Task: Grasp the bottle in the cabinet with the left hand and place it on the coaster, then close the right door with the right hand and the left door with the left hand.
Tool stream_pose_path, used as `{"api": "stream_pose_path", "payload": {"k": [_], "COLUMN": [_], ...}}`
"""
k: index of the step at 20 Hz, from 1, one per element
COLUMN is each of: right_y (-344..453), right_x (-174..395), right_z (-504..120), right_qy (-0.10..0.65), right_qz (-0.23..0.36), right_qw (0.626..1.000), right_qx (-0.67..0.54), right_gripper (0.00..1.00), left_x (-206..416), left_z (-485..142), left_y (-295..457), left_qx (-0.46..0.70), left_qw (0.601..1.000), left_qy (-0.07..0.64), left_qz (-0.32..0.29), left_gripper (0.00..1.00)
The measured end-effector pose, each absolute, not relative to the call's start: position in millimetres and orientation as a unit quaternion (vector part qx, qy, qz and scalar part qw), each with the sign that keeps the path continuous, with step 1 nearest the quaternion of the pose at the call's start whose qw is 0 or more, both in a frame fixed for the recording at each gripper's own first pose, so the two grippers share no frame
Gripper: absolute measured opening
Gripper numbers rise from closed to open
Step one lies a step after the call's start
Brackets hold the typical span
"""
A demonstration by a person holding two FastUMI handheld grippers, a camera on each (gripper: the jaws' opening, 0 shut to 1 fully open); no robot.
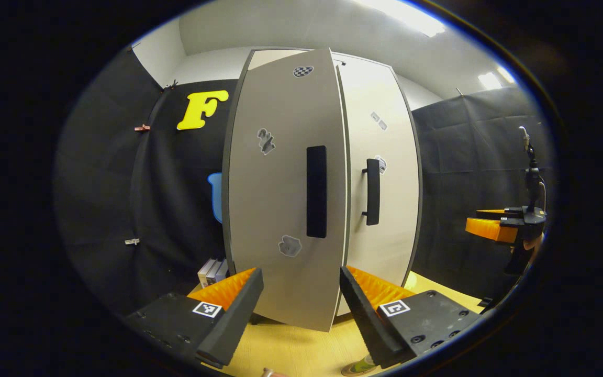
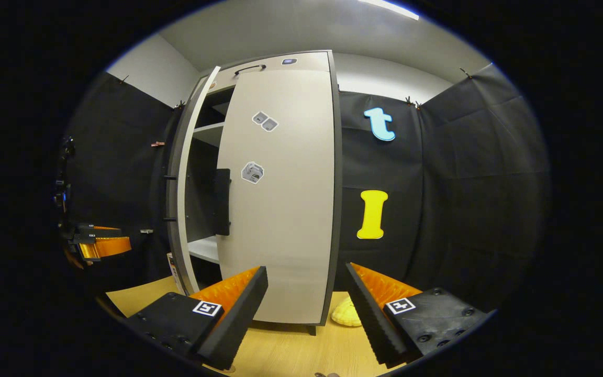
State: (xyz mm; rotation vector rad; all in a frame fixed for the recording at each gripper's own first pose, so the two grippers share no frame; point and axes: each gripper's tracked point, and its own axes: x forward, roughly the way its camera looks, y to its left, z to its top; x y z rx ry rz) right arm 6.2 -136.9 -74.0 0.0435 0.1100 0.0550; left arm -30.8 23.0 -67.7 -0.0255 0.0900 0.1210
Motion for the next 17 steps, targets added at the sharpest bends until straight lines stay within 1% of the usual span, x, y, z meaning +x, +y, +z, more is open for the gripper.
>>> {"api": "stream_pose_path", "payload": {"k": [5, 13, 17], "right_y": [-134, -141, -142], "right_x": [3, 1, 0], "right_z": [-73, -77, -82], "right_qy": [0.054, 0.057, 0.064], "right_qz": [0.043, 0.036, 0.030], "right_qw": [0.997, 0.997, 0.997], "right_qx": [0.025, 0.024, 0.025], "right_gripper": [0.98, 0.98, 0.98], "left_x": [-39, -36, -36], "left_z": [-58, -54, -45], "left_y": [19, 21, 14], "left_qx": [-0.001, -0.003, -0.006], "left_qw": [0.997, 0.997, 0.998], "left_qy": [0.037, 0.031, 0.018], "left_qz": [0.068, 0.066, 0.052], "left_gripper": [0.94, 0.94, 0.94]}}
